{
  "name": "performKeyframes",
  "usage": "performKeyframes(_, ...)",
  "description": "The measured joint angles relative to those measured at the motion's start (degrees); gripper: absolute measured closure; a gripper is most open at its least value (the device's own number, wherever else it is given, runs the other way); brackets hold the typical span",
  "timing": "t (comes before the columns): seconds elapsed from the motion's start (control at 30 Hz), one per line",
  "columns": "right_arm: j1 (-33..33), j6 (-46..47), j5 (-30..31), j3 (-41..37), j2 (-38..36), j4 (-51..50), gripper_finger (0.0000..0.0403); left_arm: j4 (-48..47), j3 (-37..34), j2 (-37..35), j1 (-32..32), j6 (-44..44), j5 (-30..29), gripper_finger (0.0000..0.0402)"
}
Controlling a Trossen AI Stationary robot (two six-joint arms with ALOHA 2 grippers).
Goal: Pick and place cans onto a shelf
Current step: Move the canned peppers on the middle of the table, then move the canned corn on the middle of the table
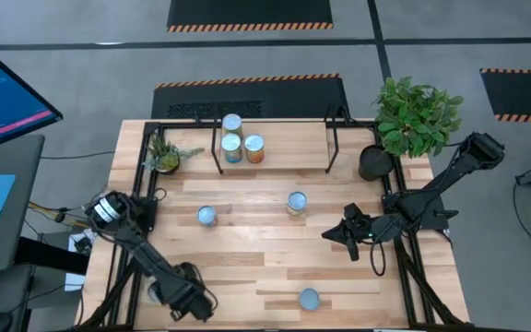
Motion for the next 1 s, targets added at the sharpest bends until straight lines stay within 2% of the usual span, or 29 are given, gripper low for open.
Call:
performKeyframes(0.23,0.00,-0.03,0.00,0.00,0.00,-0.04,0.0390,-2.06,0.46,-0.16,9.86,12.06,-10.95,0.0401)
performKeyframes(0.4,-0.02,-0.25,0.02,0.00,0.01,-0.16,0.0390,-2.17,1.66,-0.14,18.92,19.04,-21.05,0.0401)
performKeyframes(0.53,-0.02,-0.27,0.02,0.00,0.00,-0.18,0.0390,0.14,7.30,0.37,25.10,24.85,-33.60,0.0401)
performKeyframes(0.63,-0.02,-0.29,0.02,0.00,0.00,-0.21,0.0390,2.23,13.66,0.74,28.55,28.70,-38.73,0.0401)
performKeyframes(0.83,-0.02,-0.05,0.02,0.00,0.00,-0.27,0.0390,0.86,25.16,0.51,30.60,35.48,-41.20,0.0401)
performKeyframes(1.0,-0.02,-0.05,0.02,0.00,0.01,-0.34,0.0390,-9.93,28.39,0.45,29.51,36.56,-38.88,0.0401)
